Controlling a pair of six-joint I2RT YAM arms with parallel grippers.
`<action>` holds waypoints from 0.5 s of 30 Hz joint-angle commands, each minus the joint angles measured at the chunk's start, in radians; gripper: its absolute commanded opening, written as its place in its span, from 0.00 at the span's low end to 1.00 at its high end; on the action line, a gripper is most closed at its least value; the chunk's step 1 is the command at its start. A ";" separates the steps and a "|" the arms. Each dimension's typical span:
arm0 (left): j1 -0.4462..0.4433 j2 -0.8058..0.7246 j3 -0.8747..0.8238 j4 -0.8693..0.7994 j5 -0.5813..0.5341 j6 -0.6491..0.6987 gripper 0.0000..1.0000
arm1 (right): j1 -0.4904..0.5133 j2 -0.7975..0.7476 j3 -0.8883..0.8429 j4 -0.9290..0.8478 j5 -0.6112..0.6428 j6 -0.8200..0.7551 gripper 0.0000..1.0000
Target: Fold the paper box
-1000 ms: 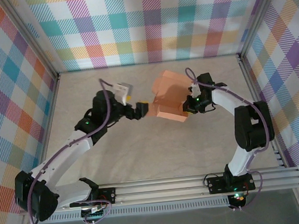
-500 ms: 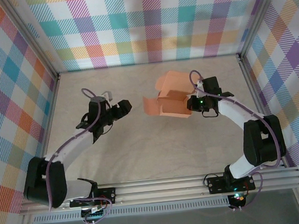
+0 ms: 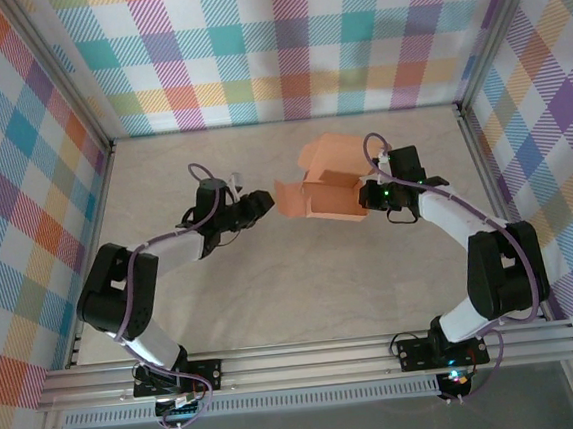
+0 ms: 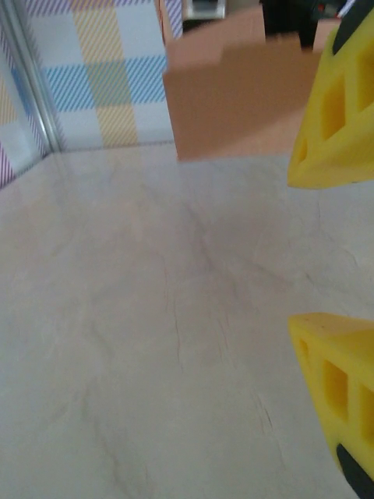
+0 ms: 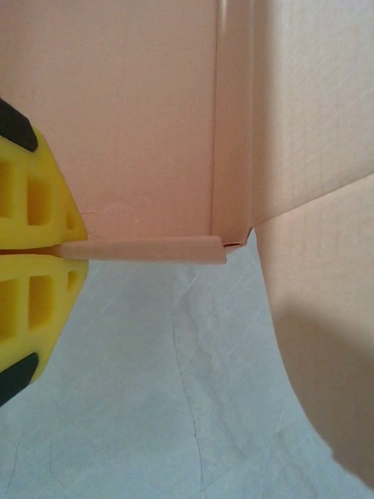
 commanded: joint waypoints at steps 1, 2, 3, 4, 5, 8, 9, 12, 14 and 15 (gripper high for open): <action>-0.018 0.023 0.043 0.123 0.083 -0.052 0.46 | -0.001 -0.020 -0.006 0.011 -0.010 -0.005 0.00; -0.021 0.032 0.046 0.138 0.096 -0.063 0.46 | -0.001 -0.017 -0.004 0.011 -0.010 -0.006 0.00; -0.026 0.040 0.052 0.154 0.107 -0.073 0.46 | -0.001 -0.013 -0.001 0.008 -0.010 -0.005 0.00; -0.033 0.047 0.058 0.161 0.113 -0.077 0.46 | 0.001 -0.013 -0.001 0.009 -0.010 -0.005 0.00; -0.039 0.053 0.065 0.160 0.117 -0.075 0.46 | 0.001 -0.009 0.000 0.009 -0.009 -0.005 0.00; -0.059 0.070 0.083 0.160 0.122 -0.077 0.45 | 0.001 0.001 0.004 0.007 -0.007 -0.005 0.00; -0.067 0.072 0.088 0.160 0.124 -0.076 0.45 | 0.002 0.005 0.004 0.007 -0.006 -0.005 0.00; -0.083 0.071 0.101 0.154 0.127 -0.073 0.37 | 0.005 0.014 0.003 0.009 -0.002 -0.010 0.00; -0.092 0.071 0.111 0.142 0.128 -0.067 0.33 | 0.009 0.016 -0.002 0.013 0.000 -0.012 0.00; -0.096 0.073 0.116 0.134 0.129 -0.062 0.32 | 0.010 0.017 0.000 0.014 0.002 -0.014 0.00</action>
